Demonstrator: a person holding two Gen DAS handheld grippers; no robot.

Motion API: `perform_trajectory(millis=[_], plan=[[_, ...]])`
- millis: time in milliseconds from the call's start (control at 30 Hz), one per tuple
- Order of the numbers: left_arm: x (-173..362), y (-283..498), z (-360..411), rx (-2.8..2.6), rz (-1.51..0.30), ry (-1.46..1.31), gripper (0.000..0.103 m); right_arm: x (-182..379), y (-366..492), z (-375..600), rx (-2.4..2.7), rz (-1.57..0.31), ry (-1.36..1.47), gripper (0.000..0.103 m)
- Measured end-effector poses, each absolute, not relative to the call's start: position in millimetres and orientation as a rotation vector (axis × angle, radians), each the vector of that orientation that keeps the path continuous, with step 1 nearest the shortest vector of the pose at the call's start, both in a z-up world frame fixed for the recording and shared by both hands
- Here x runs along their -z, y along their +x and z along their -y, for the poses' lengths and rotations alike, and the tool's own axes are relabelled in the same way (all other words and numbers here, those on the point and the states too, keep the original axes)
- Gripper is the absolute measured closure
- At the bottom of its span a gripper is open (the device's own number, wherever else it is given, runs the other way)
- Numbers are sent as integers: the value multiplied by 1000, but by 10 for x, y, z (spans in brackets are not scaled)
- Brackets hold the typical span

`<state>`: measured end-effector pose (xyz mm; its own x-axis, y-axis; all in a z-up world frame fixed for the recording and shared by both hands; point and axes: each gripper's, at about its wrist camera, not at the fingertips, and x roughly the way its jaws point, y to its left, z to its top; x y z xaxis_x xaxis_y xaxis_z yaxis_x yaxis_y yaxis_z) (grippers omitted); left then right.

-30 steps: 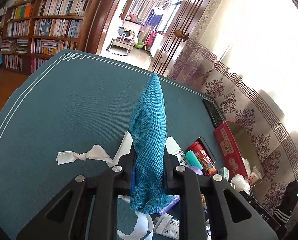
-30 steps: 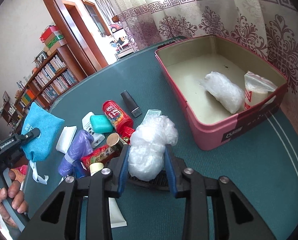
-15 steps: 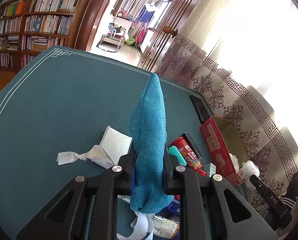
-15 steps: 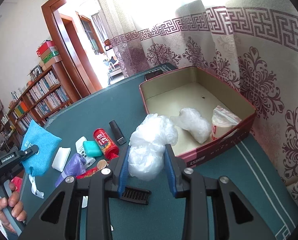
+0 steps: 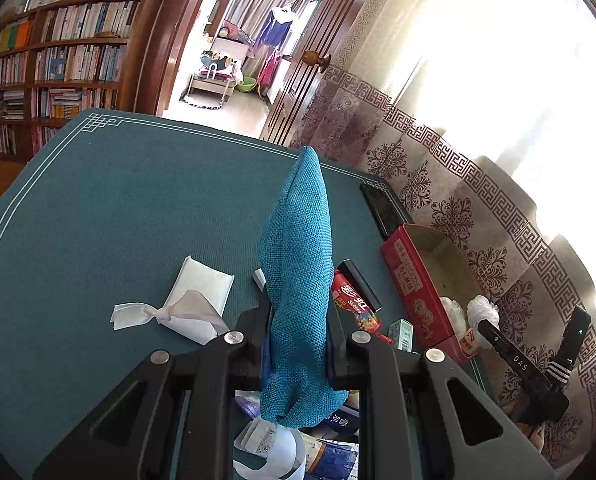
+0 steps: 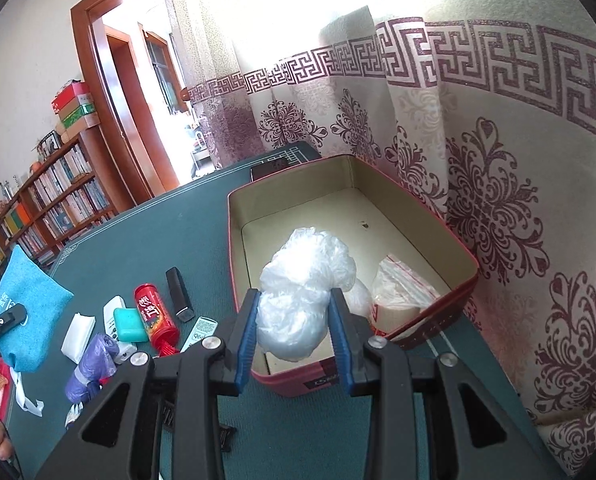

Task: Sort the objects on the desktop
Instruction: 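Place the white bundle into the tin with right gripper while left gripper lifts the pouch, then lower the blue pouch into the tin and open the left gripper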

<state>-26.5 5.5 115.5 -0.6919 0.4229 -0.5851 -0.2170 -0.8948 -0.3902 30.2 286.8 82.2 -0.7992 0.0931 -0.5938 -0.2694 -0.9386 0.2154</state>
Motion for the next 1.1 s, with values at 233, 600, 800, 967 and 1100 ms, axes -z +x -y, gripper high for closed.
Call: perform_trajectory(millis=[233,600,800,967,1100], plan=[[-1359,-225,-275,-2547,365,-952,82,-712,190,-2793,-2838,-439,-974,55],[-1652,-264,-1150,-2417,243,-898,82,-749,470,-3001,-2832,-545,-786,23],[-1695,-344,-1754,-2315,191,-901,82,-694,561,-3232,-2761,-686,-731,23],[-1664,-443,-2218,-2217,211,-942,82,-657,618,-3303,-2676,-715,-695,21],[-1650,-501,-2599,-2189,166,-946,82,-658,653,-3304,-2662,-719,-670,21]])
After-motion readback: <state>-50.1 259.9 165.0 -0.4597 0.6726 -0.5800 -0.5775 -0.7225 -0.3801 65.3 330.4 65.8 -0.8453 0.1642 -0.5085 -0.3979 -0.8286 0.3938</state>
